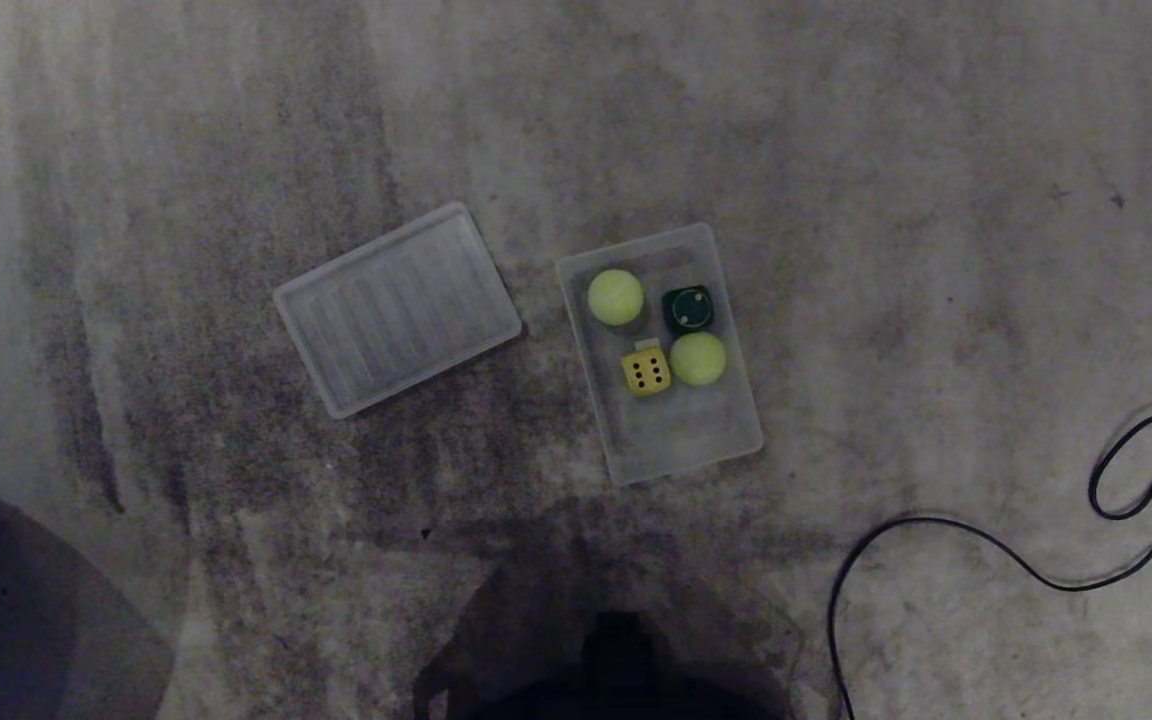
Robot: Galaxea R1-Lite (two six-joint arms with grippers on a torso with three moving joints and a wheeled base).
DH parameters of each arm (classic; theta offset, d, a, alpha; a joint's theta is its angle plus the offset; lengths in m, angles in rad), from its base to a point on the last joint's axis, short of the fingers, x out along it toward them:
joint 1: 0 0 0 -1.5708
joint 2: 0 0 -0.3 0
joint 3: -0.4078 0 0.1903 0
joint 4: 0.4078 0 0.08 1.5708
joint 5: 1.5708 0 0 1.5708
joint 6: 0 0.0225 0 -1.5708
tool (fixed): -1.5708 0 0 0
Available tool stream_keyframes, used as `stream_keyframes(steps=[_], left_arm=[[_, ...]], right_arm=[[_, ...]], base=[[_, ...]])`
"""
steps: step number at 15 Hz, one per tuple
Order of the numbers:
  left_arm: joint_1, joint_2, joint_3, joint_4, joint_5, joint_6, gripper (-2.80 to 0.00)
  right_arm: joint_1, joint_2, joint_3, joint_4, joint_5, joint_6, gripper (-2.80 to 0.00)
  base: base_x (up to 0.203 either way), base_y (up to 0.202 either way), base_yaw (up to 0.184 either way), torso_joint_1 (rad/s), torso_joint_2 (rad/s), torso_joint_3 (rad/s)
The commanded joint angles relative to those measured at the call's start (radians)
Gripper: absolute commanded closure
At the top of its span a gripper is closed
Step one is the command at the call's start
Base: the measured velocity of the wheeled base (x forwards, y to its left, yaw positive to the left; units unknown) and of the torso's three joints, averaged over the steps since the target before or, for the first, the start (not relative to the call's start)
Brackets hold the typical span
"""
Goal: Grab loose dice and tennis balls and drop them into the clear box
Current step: Put the toys in the box
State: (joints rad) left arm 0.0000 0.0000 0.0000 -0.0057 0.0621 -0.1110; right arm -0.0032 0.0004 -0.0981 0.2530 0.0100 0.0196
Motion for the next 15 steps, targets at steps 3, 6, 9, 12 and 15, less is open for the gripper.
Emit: stream_keyframes(steps=[3, 6, 9, 12, 15], left_arm=[[0.000, 0.000, 0.000, -0.002, 0.004, -0.011, 0.00], [0.000, 0.001, 0.000, -0.002, 0.004, -0.010, 0.00], [0.000, 0.000, 0.000, -0.002, 0.004, -0.010, 0.00], [0.000, 0.001, 0.000, -0.002, 0.004, -0.010, 0.00], [0.000, 0.001, 0.000, -0.002, 0.004, -0.010, 0.00]], right_arm=[[0.000, 0.000, 0.000, 0.002, 0.001, 0.000, 0.00], [0.001, 0.006, -0.028, 0.004, 0.003, 0.009, 0.00], [0.003, 0.163, -0.136, 0.007, 0.025, 0.096, 0.00], [0.003, 0.426, -0.252, -0.020, 0.090, 0.214, 0.00], [0.003, 0.699, -0.302, -0.217, 0.137, 0.302, 0.00]], base=[[0.000, 0.000, 0.000, 0.002, 0.00, -0.080], [0.000, 0.000, 0.000, 0.000, 0.00, 0.000], [0.000, 0.000, 0.000, 0.000, 0.00, 0.000], [0.000, 0.000, 0.000, 0.000, 0.00, 0.000], [0.000, 0.000, 0.000, 0.000, 0.00, 0.000]])
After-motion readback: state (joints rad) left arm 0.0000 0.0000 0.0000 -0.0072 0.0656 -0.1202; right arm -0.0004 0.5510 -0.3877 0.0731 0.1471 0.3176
